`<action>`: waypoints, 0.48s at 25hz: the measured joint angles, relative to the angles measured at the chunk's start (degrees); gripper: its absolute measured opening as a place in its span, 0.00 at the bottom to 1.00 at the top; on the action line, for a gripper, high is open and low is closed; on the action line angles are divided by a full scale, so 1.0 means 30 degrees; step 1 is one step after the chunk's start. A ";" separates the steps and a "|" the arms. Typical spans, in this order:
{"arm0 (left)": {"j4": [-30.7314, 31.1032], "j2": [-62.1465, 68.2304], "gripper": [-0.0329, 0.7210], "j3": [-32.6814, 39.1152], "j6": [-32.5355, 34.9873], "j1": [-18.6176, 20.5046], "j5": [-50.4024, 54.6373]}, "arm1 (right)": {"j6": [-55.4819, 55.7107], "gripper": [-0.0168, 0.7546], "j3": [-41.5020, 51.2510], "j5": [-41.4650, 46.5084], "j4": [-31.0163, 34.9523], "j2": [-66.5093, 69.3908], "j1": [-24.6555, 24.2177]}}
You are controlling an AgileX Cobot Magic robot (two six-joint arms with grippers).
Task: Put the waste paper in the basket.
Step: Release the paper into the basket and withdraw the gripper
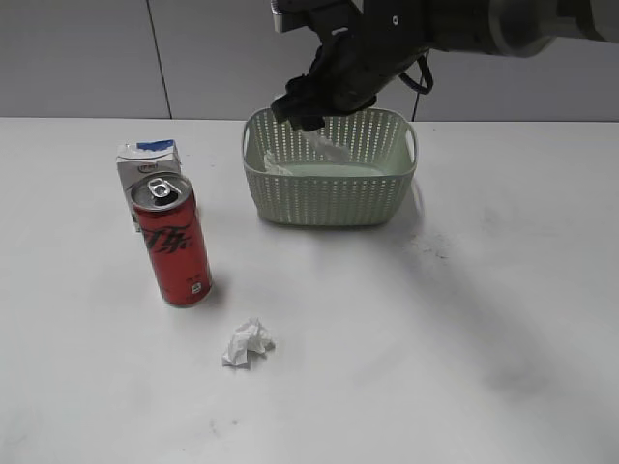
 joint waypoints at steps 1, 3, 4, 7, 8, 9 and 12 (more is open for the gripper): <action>0.0000 0.0000 0.82 0.0000 0.0000 0.0000 0.0000 | 0.0291 0.64 0.0000 0.0128 -0.0015 0.0013 0.0000; 0.0000 0.0000 0.82 0.0000 0.0000 0.0000 0.0000 | 0.0843 0.80 -0.0058 0.0286 -0.0015 0.0013 0.0000; 0.0000 0.0000 0.82 0.0000 0.0000 0.0000 0.0000 | 0.1070 0.82 -0.0151 0.0561 -0.0015 0.0013 0.0000; 0.0000 0.0000 0.82 0.0000 0.0000 0.0000 0.0000 | 0.1272 0.81 -0.0796 0.2309 -0.0015 -0.0136 0.0000; 0.0000 0.0000 0.82 0.0000 0.0000 0.0000 0.0000 | 0.1296 0.79 -0.1108 0.3134 -0.0015 -0.0260 0.0000; 0.0000 0.0000 0.82 0.0000 0.0000 0.0000 0.0000 | 0.1296 0.78 -0.1394 0.3902 0.0004 -0.0396 0.0022; 0.0000 0.0000 0.82 0.0000 0.0000 0.0000 0.0000 | 0.0263 0.74 -0.2432 0.7261 0.0703 -0.1092 0.0024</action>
